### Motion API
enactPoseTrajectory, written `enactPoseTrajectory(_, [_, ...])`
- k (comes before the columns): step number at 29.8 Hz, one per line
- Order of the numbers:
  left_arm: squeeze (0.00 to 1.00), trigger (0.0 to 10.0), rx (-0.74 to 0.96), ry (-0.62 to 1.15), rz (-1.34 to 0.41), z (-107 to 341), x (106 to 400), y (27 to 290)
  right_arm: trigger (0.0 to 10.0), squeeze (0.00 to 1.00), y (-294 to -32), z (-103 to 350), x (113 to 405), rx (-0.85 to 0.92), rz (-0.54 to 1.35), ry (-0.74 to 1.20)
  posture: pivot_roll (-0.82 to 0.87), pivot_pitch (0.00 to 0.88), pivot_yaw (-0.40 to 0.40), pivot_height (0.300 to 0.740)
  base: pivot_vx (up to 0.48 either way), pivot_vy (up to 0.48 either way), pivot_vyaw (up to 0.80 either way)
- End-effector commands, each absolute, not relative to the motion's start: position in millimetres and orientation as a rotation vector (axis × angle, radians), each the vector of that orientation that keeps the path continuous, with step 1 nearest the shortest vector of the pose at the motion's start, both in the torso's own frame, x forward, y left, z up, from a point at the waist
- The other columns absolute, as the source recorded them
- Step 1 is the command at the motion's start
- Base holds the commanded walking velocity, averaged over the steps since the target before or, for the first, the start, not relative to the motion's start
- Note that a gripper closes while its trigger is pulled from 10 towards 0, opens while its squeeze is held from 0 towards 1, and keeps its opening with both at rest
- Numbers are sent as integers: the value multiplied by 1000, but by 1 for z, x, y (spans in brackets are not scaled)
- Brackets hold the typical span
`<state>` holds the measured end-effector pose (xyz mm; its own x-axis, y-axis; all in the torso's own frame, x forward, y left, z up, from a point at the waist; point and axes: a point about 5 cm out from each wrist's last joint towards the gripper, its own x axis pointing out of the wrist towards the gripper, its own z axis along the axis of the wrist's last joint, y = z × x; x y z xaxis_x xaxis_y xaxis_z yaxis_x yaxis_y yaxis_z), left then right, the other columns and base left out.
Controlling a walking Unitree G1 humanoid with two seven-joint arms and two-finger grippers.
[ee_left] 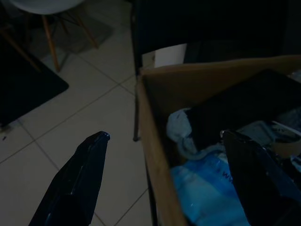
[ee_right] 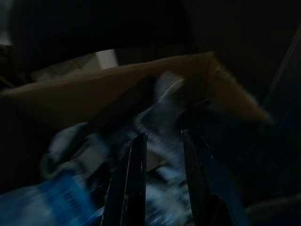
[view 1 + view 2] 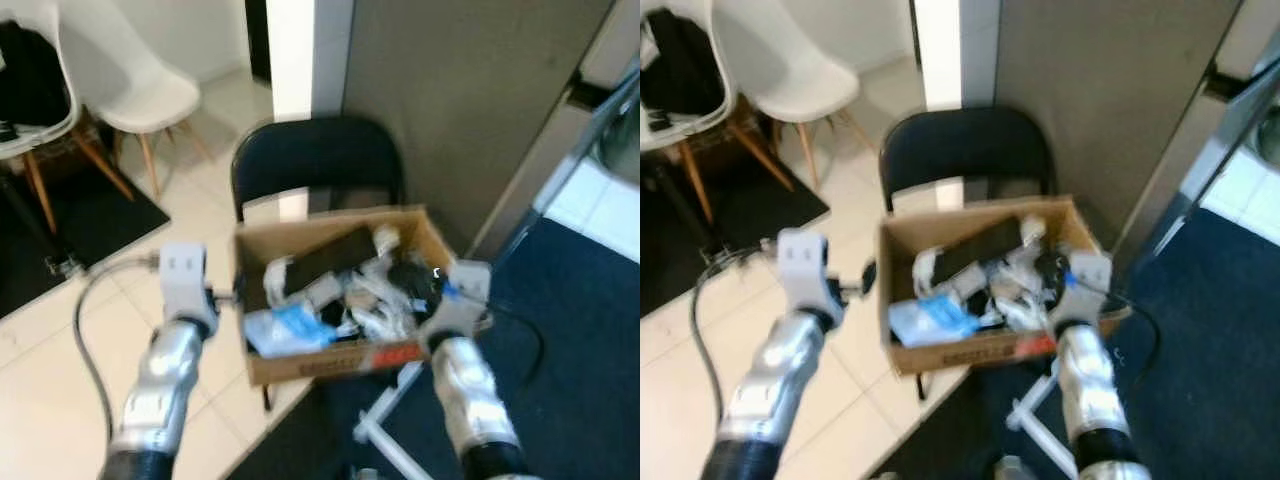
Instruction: Picking trash to rubbish bin
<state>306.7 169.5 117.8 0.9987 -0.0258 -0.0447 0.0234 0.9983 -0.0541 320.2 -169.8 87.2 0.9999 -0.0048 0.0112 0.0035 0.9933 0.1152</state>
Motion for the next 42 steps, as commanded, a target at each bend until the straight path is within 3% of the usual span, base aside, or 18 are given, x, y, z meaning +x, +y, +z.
enactPoseTrajectory(1, [0,10000,-45,65,-14,113,305,172,10000,0,-169,84,318,117,0,7,37,139,30,740,-304,0,0])
enactPoseTrajectory(21, [0,10000,36,36,-26,114,305,171,10000,0,-168,83,318,128,-2,16,39,133,32,740,-43,0,0])
enactPoseTrajectory(42, [0,10000,90,40,-71,112,303,165,10000,0,-169,77,318,117,-24,41,45,106,39,740,0,0,-765])
